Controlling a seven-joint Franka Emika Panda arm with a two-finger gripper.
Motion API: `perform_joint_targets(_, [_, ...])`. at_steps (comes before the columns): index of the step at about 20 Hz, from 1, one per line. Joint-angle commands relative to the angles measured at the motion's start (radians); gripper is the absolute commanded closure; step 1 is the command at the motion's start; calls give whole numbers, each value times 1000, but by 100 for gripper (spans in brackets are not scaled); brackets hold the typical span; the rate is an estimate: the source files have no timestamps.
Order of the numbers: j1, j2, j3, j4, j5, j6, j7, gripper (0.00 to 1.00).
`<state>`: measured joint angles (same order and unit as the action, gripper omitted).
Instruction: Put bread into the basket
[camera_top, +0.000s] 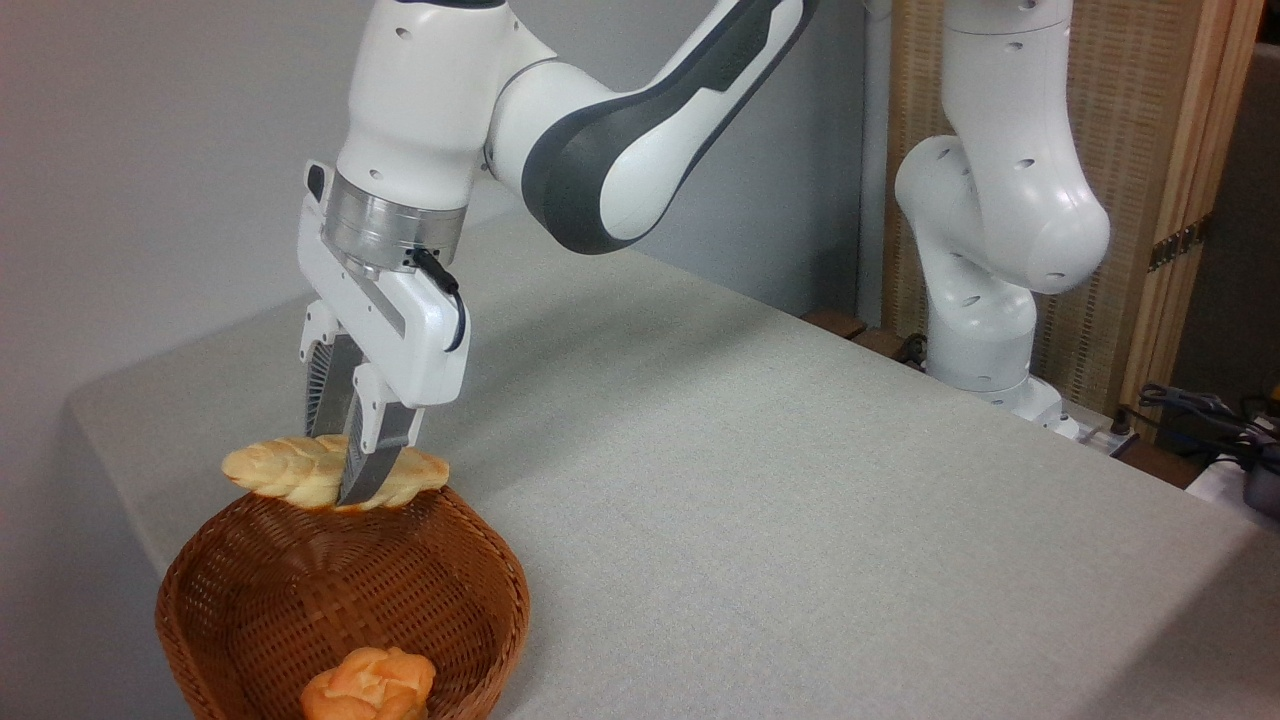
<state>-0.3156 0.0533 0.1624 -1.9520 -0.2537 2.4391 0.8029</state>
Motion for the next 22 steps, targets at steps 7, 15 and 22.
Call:
perform_joint_targets(7, [0, 8, 8, 30, -25, 14, -1, 0])
perform_joint_targets(15, [1, -27, 37, 94, 40, -280, -93, 0])
perform_joint_targets(22, [1, -27, 43, 179, 220, -566, -171, 0])
